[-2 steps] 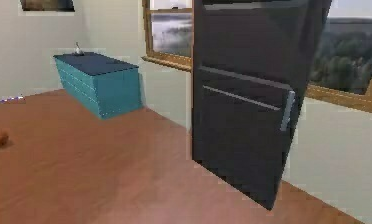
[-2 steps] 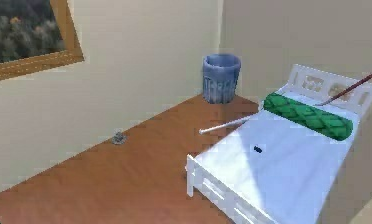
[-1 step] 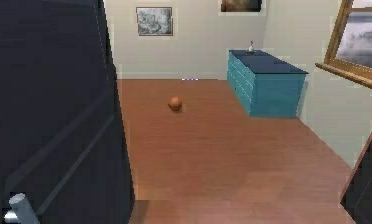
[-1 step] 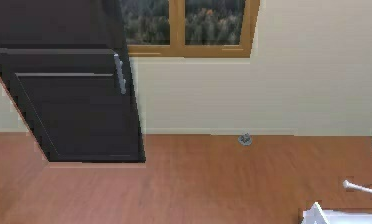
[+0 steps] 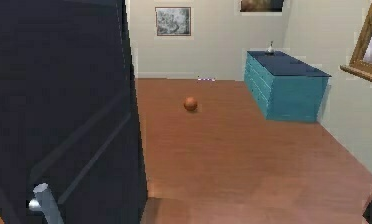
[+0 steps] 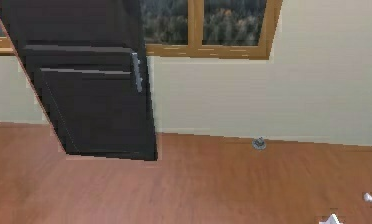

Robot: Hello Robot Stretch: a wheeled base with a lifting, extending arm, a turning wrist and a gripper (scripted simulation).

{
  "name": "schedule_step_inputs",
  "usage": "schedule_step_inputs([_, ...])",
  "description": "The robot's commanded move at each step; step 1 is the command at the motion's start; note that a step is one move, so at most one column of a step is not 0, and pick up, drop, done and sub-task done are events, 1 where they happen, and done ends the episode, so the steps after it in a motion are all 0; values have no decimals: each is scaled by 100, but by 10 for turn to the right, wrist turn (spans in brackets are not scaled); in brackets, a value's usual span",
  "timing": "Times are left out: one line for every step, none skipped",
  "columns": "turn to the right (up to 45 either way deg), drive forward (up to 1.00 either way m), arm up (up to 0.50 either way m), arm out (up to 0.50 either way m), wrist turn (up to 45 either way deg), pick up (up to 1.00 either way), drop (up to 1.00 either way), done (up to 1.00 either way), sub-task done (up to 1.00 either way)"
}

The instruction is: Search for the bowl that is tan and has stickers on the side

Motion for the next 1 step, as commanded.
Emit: schedule_step_inputs([-30,0,0,0,0,0,0,0,0])
